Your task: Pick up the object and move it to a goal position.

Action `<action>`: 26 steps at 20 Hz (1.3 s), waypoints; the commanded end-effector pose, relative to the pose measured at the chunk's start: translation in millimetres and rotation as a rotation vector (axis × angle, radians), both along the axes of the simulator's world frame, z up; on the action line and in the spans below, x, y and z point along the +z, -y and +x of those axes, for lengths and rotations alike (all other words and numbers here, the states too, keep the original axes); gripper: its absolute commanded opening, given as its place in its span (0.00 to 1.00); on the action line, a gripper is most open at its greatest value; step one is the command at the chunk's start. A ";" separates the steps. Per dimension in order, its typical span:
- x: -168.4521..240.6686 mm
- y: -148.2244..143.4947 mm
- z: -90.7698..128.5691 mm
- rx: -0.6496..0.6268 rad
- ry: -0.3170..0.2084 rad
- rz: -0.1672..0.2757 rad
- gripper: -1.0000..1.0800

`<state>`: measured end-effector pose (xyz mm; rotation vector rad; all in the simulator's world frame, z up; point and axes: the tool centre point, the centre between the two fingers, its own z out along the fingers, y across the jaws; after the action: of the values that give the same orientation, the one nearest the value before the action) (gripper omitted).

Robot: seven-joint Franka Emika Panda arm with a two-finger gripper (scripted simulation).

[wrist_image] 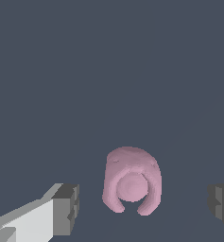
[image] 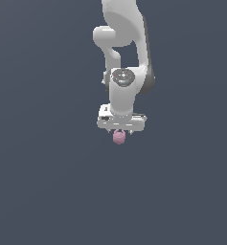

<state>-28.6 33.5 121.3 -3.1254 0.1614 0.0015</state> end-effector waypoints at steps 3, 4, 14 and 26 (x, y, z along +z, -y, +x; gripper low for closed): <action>-19.2 0.2 -12.7 -0.061 0.000 -0.007 0.96; -22.2 0.3 -14.8 -0.070 0.000 -0.008 0.96; -32.3 0.4 -21.3 -0.097 -0.001 -0.012 0.96; -77.6 0.6 -22.8 -0.101 0.000 -0.012 0.96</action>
<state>-51.8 33.1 48.7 -3.1255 0.3191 0.0021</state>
